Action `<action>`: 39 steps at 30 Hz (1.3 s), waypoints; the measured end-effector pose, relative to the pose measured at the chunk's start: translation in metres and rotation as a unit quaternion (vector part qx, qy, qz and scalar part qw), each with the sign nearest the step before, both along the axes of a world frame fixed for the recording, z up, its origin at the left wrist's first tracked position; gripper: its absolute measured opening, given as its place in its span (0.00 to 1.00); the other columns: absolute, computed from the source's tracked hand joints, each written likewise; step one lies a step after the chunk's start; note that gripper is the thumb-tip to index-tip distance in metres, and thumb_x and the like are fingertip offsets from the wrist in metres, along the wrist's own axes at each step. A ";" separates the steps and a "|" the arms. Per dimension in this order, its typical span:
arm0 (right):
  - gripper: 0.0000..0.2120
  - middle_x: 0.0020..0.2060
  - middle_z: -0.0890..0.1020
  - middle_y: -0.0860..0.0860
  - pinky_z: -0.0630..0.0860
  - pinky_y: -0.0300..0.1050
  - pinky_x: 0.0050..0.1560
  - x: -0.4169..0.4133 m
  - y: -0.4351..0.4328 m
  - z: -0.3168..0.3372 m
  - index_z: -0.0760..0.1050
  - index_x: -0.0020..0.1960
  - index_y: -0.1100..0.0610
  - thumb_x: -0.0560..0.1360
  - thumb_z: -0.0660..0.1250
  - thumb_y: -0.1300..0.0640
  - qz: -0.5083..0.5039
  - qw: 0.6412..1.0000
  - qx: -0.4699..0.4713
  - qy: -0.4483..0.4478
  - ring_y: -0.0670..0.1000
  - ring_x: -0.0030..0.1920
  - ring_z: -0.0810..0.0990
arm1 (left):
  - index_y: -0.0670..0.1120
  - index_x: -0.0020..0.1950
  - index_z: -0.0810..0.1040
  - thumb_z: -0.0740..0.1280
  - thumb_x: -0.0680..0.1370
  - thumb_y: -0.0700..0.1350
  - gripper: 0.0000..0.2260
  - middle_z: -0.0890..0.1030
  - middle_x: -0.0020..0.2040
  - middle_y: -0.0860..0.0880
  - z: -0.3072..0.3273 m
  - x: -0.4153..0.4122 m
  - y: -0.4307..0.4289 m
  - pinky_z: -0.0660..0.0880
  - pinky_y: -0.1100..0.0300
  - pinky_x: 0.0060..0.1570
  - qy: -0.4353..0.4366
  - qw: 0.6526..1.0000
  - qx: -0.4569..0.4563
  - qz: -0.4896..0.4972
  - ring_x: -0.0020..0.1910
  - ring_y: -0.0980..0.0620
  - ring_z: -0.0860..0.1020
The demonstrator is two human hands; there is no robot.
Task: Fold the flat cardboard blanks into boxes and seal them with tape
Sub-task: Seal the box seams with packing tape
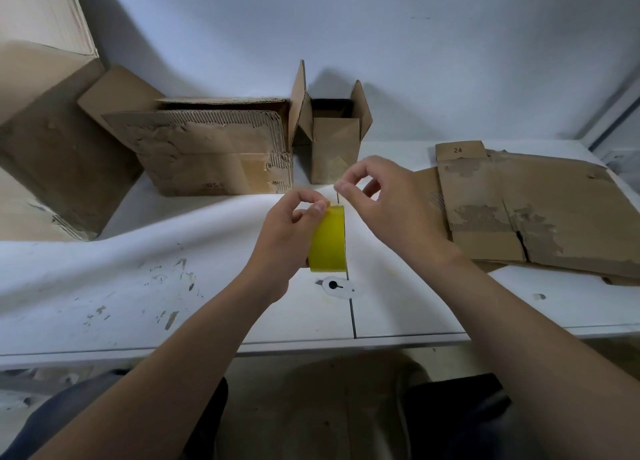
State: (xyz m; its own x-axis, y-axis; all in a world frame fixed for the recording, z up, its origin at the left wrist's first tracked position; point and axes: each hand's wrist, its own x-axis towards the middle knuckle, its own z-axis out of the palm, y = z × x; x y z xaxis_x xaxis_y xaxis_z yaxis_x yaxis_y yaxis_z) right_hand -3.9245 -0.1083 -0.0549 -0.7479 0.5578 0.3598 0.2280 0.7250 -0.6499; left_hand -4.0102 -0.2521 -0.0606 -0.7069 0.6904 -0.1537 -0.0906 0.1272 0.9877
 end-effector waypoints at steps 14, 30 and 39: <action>0.03 0.44 0.82 0.42 0.75 0.34 0.41 0.000 -0.004 0.003 0.85 0.46 0.48 0.77 0.73 0.53 0.052 0.994 -0.091 -0.013 0.46 0.44 0.79 | 0.58 0.60 0.62 0.65 0.83 0.43 0.15 0.82 0.48 0.49 -0.005 -0.010 0.001 0.80 0.37 0.50 0.070 0.997 0.019 -0.015 0.49 0.47 0.79; 0.13 0.42 0.87 0.45 0.79 0.37 0.44 -0.023 -0.027 0.009 0.84 0.51 0.50 0.68 0.80 0.49 0.060 0.952 -0.298 -0.043 0.40 0.43 0.84 | 0.55 0.60 0.64 0.72 0.79 0.46 0.19 0.84 0.44 0.54 -0.011 -0.036 -0.031 0.76 0.60 0.43 0.194 0.981 0.009 0.010 0.43 0.55 0.81; 0.11 0.53 0.83 0.41 0.78 0.46 0.52 -0.063 -0.067 -0.023 0.83 0.57 0.44 0.77 0.70 0.43 0.105 0.973 -0.029 -0.201 0.45 0.50 0.80 | 0.53 0.65 0.64 0.77 0.73 0.50 0.28 0.83 0.52 0.49 -0.018 -0.099 -0.108 0.81 0.47 0.48 0.458 0.848 -0.265 0.031 0.45 0.46 0.82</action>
State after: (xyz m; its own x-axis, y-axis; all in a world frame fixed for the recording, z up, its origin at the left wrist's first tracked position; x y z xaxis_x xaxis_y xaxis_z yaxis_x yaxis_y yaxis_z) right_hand -3.9872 -0.1751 -0.0777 -0.9212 0.3889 -0.0136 0.3242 0.7475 -0.5797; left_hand -4.1095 -0.3606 -0.0785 -0.7295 0.6531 0.2031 0.6614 0.5981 0.4525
